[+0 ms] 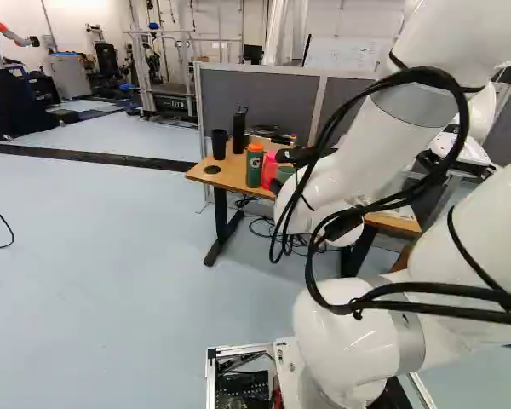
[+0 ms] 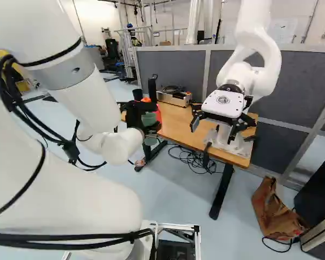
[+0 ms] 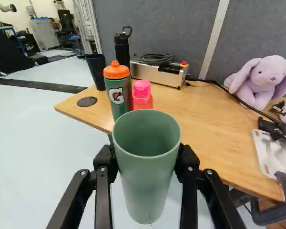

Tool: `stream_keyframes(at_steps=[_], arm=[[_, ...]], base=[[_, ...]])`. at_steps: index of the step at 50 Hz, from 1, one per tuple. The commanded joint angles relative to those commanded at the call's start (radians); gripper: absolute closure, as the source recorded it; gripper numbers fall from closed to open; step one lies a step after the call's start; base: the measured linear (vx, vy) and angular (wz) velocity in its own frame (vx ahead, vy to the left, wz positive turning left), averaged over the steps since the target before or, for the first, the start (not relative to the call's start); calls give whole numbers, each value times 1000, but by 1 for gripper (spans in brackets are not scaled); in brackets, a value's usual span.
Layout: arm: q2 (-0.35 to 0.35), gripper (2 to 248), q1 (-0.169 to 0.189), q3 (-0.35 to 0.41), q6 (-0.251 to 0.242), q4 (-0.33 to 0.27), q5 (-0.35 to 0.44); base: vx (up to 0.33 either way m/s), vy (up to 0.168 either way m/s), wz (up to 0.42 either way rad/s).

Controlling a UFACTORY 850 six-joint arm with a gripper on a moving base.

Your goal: Place the green cup on the table

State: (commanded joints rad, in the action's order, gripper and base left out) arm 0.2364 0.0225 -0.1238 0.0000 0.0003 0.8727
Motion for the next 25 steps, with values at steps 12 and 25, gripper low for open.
stream_keyframes(at_steps=[12, 25], arm=[[-42, 124, 39, -37, 0, 18, 0], [-101, 124, 80, -91, 0, 45, 8]], base=[[0, 0, 0], [0, 0, 0]])
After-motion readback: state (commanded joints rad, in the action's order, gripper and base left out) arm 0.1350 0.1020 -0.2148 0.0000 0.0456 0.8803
